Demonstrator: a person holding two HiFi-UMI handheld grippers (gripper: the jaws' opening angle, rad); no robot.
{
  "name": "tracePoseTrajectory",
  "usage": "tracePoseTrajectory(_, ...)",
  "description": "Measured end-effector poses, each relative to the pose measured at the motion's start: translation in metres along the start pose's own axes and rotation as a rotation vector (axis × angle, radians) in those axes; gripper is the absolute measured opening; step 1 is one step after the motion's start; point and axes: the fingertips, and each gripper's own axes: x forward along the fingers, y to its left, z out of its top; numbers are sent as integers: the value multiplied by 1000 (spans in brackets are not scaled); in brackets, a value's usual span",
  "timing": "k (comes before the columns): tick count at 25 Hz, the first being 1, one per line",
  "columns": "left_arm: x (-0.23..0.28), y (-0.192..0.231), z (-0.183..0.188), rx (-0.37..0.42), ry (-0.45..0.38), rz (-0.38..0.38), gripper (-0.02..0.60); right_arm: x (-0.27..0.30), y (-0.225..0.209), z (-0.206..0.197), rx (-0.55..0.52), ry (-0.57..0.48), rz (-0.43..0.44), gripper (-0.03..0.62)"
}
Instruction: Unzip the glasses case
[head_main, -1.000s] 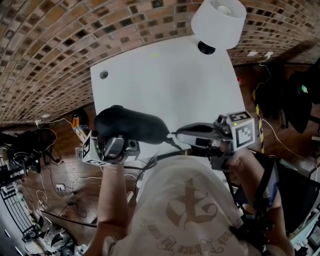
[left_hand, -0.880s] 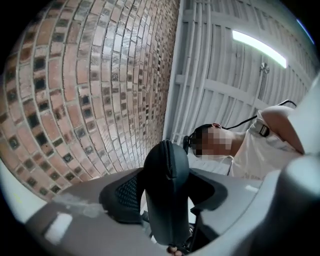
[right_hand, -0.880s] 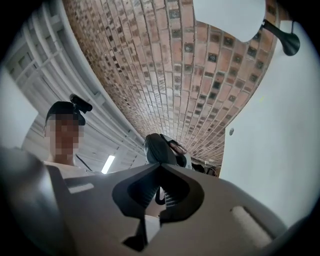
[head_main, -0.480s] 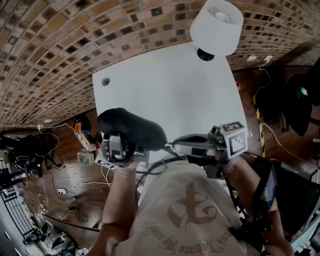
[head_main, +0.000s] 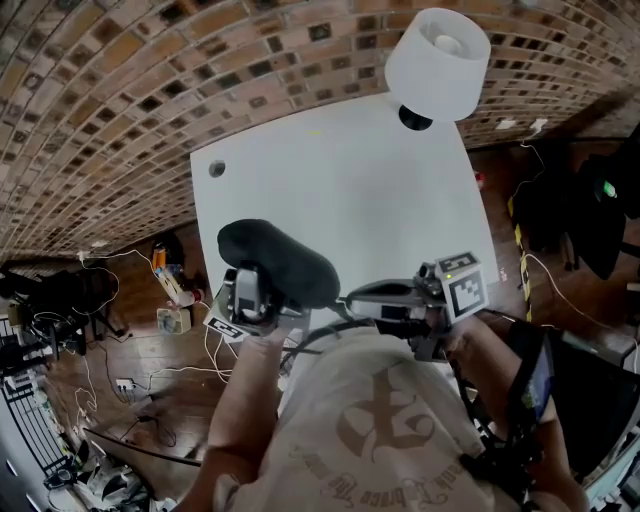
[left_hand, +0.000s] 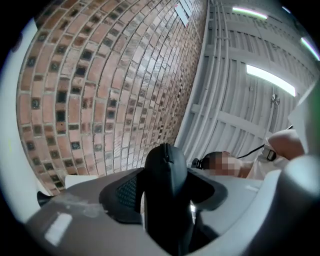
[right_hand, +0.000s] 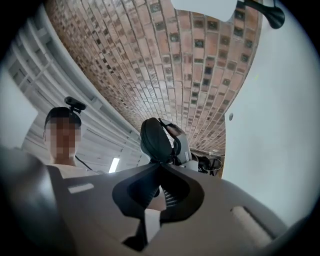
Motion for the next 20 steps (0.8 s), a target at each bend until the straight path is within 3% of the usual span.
tracePoseTrajectory(4,1,1,-6,-2,30,-3,256,0,-4,-4,-24,1,3,8)
tracePoseTrajectory(9,1,-1,-18,13,131,-21,258,-17,-6,13,-289,-3,-119,35)
tracePoseTrajectory(14,-5,7,-42,66,273,36,261,-24,-2,21,-455,57,-197,186)
tracePoseTrajectory(20,-14,13,-74,100,406,77,262,-12,-18,7,-504,119,-259,367)
